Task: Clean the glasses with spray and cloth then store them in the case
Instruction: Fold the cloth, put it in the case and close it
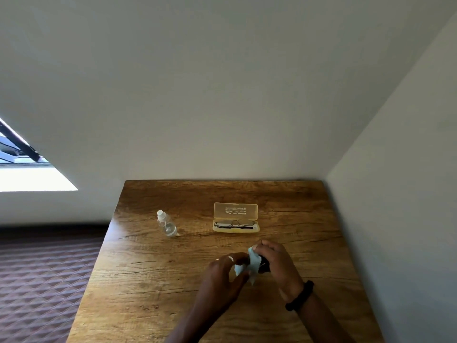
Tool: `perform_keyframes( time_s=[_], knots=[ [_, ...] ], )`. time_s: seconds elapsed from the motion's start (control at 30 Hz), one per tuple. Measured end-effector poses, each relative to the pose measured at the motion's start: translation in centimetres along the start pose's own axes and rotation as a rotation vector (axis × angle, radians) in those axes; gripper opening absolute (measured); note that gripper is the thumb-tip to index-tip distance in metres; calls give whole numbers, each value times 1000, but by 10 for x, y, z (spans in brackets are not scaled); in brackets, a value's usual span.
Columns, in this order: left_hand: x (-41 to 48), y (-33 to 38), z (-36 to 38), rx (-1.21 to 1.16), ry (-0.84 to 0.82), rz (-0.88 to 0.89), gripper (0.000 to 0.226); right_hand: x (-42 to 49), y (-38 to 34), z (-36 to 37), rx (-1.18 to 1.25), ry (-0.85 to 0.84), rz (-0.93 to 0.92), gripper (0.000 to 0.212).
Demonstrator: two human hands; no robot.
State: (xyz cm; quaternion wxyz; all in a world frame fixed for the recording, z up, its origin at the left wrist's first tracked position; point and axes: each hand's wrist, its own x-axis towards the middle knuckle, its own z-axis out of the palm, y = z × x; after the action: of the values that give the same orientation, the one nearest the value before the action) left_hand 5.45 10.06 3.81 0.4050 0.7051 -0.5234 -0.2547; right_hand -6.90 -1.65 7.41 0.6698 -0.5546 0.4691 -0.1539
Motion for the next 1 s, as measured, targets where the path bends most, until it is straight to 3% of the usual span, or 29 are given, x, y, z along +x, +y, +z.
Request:
perform_keyframes(
  time_s=[0.33, 0.47, 0.6, 0.73, 0.87, 1.0],
  knots=[
    [4, 9, -1, -86, -29, -47, 14, -4, 1, -17, 323, -119, 149, 17],
    [2, 0, -6, -105, -10, -105, 13, -6, 3, -26, 311, -134, 141, 21],
    [-2, -6, -20, -96, 7, -125, 18, -11, 4, -38, 134, -131, 88, 30],
    [-3, -15, -32, -4, -80, -110, 13, -13, 5, -50, -135, -215, 46, 30],
    [-2, -18, -39, 110, -166, -57, 16, -9, 4, -58, -418, -291, -28, 14],
    [2, -22, -44, 208, -258, 22, 19, -2, 5, -61, -669, -263, -83, 4]
  ],
)
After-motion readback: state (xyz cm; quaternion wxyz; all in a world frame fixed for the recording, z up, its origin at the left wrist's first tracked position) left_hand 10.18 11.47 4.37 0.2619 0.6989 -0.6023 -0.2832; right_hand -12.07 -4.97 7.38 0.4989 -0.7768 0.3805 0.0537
